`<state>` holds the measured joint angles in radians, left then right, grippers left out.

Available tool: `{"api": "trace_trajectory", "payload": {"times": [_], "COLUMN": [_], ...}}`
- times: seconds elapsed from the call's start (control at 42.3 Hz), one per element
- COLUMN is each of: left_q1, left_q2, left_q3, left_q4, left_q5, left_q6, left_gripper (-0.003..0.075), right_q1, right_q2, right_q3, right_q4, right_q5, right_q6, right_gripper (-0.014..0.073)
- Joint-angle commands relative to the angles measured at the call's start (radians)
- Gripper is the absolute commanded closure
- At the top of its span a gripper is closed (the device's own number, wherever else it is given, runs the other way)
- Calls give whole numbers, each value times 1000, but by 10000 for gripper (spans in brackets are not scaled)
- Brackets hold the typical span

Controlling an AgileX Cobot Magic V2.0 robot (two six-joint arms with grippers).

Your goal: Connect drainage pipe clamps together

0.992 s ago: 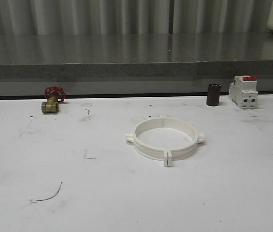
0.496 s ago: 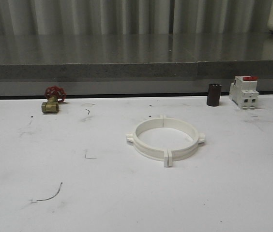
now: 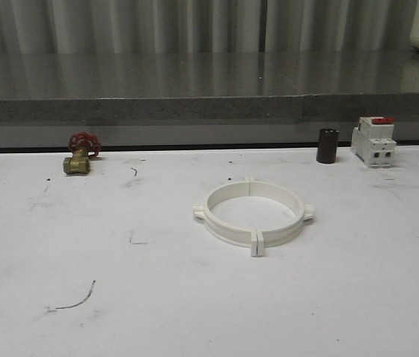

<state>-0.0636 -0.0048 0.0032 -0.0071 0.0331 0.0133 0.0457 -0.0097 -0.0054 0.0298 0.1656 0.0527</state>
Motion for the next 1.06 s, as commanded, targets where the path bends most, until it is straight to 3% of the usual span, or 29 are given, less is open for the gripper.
{"api": "trace_trajectory", "payload": {"times": [0.0, 0.165, 1.039], "left_q1": [2, 2, 2], "left_q2": [-10, -10, -10], "left_q3": [24, 24, 24], "left_q4": [-1, -1, -1], "left_q5": [-89, -89, -89], "left_q6": [-13, -13, -13], "left_gripper": [741, 741, 741], "right_q1": [-7, -7, -32], "right_q2": [-16, -17, -16], "right_q3": [5, 29, 29], "right_q4": [1, 1, 1], "right_q5": [-143, -237, -235], "right_q6": [-8, -8, -8], "right_gripper": [662, 662, 662]}}
